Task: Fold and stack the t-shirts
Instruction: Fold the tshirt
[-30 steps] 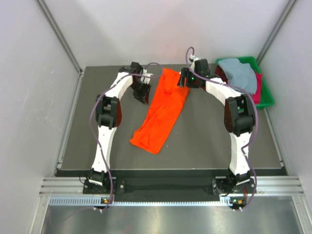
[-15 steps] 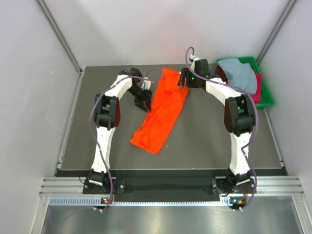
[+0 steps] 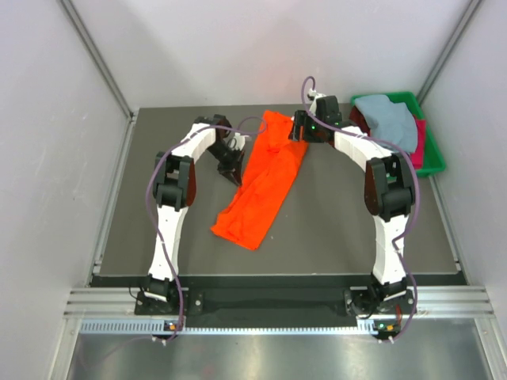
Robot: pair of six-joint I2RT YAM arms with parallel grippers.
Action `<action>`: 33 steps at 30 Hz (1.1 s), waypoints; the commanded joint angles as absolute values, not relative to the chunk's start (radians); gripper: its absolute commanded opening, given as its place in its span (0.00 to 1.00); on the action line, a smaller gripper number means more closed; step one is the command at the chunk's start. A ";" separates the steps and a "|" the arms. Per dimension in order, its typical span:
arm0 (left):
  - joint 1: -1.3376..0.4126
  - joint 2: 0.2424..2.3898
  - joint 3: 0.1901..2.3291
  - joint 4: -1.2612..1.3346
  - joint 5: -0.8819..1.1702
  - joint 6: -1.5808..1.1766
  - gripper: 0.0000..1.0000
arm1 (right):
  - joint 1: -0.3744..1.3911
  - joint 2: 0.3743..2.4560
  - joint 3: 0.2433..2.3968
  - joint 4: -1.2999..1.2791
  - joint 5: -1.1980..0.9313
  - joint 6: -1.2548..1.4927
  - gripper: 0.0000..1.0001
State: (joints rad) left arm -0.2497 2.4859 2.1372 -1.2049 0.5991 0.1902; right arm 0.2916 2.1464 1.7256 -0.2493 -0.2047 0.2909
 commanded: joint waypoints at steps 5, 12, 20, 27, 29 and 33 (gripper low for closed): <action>-0.244 2.503 2.227 -1.166 0.433 0.222 0.00 | 0.290 2.083 1.720 -0.218 -0.198 0.275 0.68; -0.236 2.494 2.260 -1.141 0.358 0.221 0.00 | 0.291 2.077 1.712 -0.216 -0.196 0.273 0.68; -0.235 2.450 2.238 -1.109 0.218 0.189 0.08 | 0.296 2.074 1.701 -0.215 -0.192 0.267 0.68; -0.236 2.295 2.208 -1.121 0.282 0.192 0.49 | 0.295 2.095 1.726 -0.209 -0.184 0.278 0.68; -0.239 2.244 2.165 -1.118 0.330 0.192 0.52 | 0.295 2.111 1.746 -0.207 -0.190 0.297 0.67; -0.258 2.129 2.054 -1.127 0.455 0.189 0.51 | 0.293 2.170 1.793 -0.206 -0.238 0.357 0.67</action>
State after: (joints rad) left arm -0.2394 2.2723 2.1025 -1.1339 0.3424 0.1841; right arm 0.2924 2.1452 1.7195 -0.2462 -0.2070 0.3099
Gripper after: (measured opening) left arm 0.515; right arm 0.672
